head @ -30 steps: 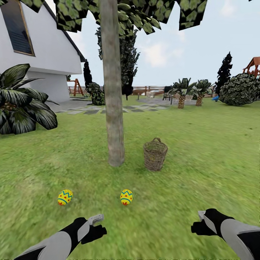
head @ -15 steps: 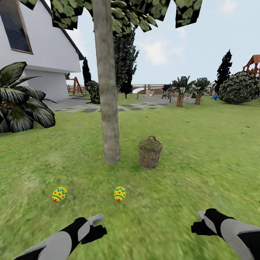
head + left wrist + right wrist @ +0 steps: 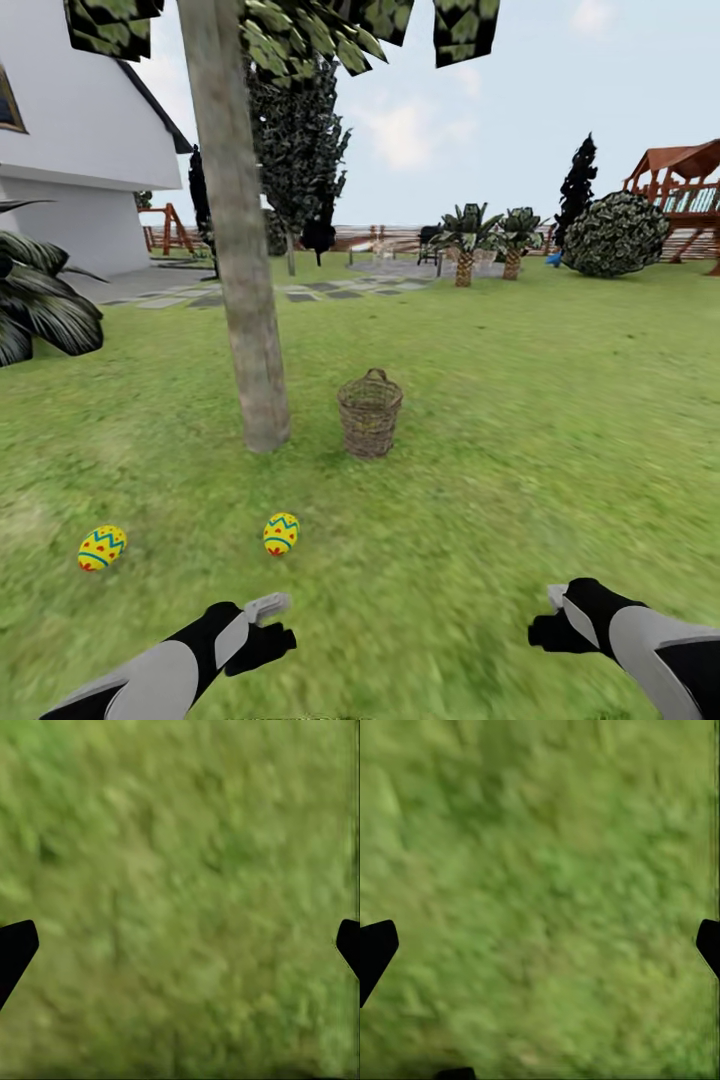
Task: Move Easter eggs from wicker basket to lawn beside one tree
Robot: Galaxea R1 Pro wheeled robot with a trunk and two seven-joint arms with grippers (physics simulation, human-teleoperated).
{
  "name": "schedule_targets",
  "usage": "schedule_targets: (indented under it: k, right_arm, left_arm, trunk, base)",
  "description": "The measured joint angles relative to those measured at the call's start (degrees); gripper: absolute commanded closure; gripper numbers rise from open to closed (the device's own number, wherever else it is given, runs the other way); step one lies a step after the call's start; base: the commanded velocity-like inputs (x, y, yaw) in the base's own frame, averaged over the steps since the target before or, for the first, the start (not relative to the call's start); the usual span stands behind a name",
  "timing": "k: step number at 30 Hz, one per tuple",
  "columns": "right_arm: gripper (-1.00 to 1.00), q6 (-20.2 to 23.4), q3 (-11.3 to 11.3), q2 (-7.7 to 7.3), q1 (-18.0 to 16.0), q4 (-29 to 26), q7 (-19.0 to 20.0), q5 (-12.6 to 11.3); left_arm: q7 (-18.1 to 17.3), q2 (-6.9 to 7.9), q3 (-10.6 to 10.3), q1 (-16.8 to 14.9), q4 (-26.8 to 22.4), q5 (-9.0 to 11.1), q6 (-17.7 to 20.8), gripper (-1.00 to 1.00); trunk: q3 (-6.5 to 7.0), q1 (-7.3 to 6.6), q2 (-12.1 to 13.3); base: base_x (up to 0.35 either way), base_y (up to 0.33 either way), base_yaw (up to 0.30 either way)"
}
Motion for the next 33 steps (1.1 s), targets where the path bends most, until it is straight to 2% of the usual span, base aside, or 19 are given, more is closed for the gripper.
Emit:
schedule_targets:
  k: [11,16,20,33]
  right_arm:
    - [-1.00,0.0,0.0,0.08,0.0,0.0,0.0,0.0]
    - [-1.00,0.0,-0.1,0.08,0.0,0.0,0.1,0.0]
    - [-1.00,-0.1,0.0,0.09,0.0,0.0,0.0,0.0]
    - [-1.00,-0.1,0.0,0.09,0.0,0.0,0.1,0.0]
  left_arm:
    - [0.0,0.00,0.0,0.0,0.0,0.0,0.0,-1.00]
    - [0.0,0.00,0.0,0.0,0.0,0.0,0.0,-1.00]
    - [0.0,-0.04,0.0,0.0,0.0,0.0,0.0,-1.00]
    - [-0.1,-0.11,0.0,0.0,0.0,0.0,0.0,-1.00]
  trunk:
    - [-0.82,0.00,0.0]
    - [-0.84,-0.01,0.0]
    - [-0.85,0.03,0.0]
    - [-1.56,-0.01,0.0]
  base:
    - [-0.057,-0.272,-0.040]
    - [-0.010,-0.020,0.001]
    - [-0.268,-0.001,0.035]
    - [-0.035,0.000,0.199]
